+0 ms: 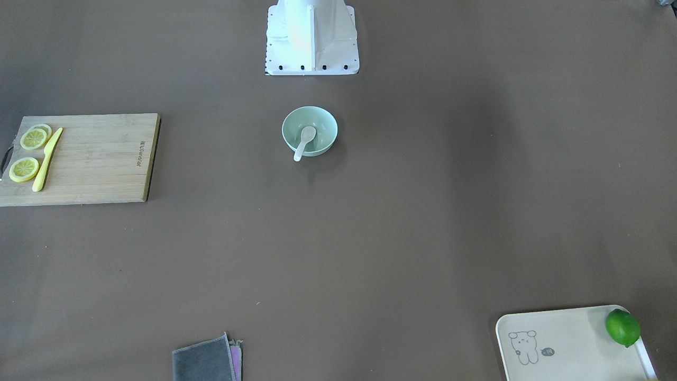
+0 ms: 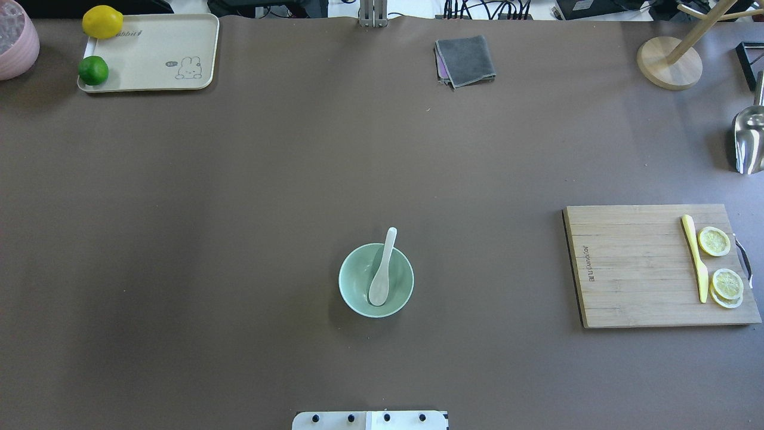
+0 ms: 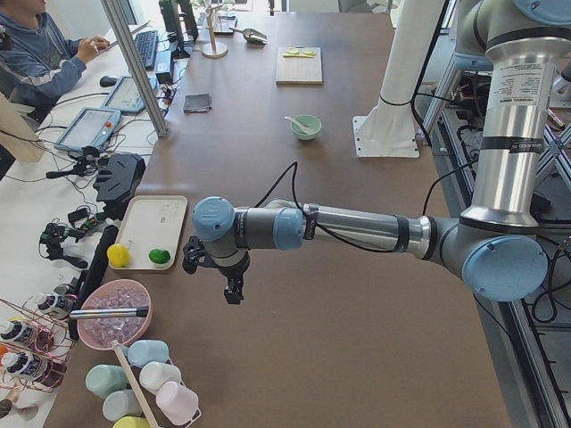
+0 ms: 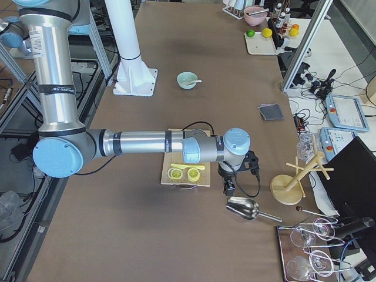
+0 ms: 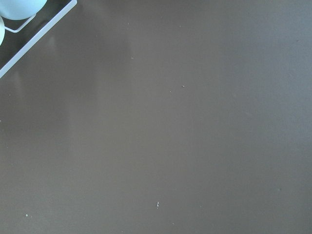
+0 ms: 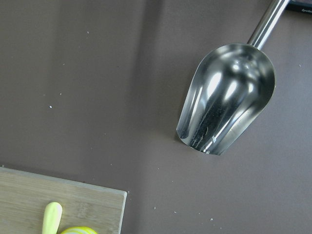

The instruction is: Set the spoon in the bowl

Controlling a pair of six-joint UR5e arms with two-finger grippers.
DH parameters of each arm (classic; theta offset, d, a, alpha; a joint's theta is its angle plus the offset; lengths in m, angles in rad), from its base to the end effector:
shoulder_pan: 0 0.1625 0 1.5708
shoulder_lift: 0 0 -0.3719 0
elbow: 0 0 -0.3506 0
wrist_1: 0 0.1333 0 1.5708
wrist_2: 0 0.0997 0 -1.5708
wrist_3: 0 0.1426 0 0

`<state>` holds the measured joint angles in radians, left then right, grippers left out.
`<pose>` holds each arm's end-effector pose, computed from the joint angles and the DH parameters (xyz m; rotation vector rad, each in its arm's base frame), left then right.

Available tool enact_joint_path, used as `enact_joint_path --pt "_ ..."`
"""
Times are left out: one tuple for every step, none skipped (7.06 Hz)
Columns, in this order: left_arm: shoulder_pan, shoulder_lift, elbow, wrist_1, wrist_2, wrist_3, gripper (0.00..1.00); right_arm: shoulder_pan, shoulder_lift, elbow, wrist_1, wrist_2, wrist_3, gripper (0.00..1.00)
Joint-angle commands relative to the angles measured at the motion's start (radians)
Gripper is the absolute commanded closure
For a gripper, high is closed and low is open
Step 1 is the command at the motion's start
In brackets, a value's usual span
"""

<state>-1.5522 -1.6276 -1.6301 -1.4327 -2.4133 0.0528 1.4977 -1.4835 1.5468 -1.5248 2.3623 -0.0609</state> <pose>-0.0182 -0.4674 0.5903 -0.0063 0.8428 0.0579 -0.0042 -0.4934 0.5995 0.0988 -0.7923 -0.1701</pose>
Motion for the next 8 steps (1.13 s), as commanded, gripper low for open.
enact_joint_path --pt "0.000 0.002 -0.028 0.001 -0.001 0.001 0.02 0.004 0.006 -0.001 0.000 0.000 0.001 0.00" --pt "0.000 0.002 -0.030 0.000 -0.001 0.001 0.02 0.004 0.006 -0.001 0.000 0.000 0.001 0.00" --pt "-0.002 0.002 -0.037 0.001 -0.001 0.001 0.02 0.006 0.005 -0.001 0.000 0.000 0.001 0.00" --pt "-0.002 0.002 -0.037 0.001 0.000 0.001 0.02 0.007 0.005 -0.001 0.000 0.000 0.001 0.00" --pt "-0.002 0.002 -0.036 0.001 0.000 0.001 0.02 0.007 0.005 -0.001 0.000 0.000 0.001 0.00" --pt "-0.002 0.011 -0.037 0.001 0.000 0.001 0.02 0.007 0.003 -0.001 0.000 0.000 0.001 0.00" --pt "-0.002 0.015 -0.037 0.000 0.000 0.001 0.02 0.007 0.003 -0.001 0.000 0.002 0.001 0.00" --pt "-0.002 0.015 -0.042 0.000 0.000 0.001 0.02 0.007 0.003 -0.002 -0.002 0.002 0.001 0.00"
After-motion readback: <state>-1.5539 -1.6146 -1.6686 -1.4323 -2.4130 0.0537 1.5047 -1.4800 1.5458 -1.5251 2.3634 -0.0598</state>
